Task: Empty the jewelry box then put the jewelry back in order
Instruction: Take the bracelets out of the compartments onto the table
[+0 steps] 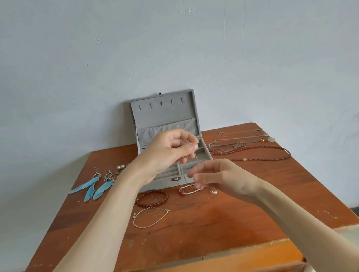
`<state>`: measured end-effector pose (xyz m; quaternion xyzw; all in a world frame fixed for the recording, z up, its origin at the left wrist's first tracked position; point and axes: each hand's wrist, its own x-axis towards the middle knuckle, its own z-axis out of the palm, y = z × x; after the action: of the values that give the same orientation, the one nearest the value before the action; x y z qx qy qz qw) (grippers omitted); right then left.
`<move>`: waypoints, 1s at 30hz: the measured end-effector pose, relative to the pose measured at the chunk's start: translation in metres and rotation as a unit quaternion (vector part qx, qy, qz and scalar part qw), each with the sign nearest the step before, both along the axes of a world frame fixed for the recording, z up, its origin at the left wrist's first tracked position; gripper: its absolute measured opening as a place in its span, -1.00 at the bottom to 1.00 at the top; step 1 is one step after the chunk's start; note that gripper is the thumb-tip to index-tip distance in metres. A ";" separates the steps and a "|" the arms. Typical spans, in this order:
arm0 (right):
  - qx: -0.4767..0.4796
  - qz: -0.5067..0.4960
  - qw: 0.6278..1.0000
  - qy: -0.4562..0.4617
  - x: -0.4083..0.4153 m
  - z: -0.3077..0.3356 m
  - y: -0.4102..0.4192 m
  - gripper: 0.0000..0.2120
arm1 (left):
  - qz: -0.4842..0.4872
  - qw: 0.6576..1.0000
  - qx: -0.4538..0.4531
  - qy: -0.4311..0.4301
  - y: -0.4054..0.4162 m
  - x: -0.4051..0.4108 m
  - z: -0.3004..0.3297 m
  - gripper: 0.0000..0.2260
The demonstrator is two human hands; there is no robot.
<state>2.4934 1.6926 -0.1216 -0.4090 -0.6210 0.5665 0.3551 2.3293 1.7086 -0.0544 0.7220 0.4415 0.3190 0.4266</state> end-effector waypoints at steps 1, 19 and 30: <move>0.014 -0.007 1.000 -0.015 0.000 0.000 -0.001 -0.96 | 0.005 1.000 -0.008 0.002 -0.002 -0.002 -0.001 -0.98; -0.056 -0.189 0.980 -0.009 0.010 -0.028 -0.009 -0.86 | 0.233 0.966 -0.109 -0.031 -0.025 -0.015 -0.074 -0.98; 0.018 -0.211 0.930 -0.301 0.007 -0.036 -0.006 -0.77 | 0.258 0.953 0.008 0.157 -0.034 -0.008 -0.100 -0.89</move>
<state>2.5000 1.6861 -0.1576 -0.6757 -0.6080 0.3175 0.2700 2.3217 1.6748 -0.1547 0.6278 0.6717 0.3046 0.2488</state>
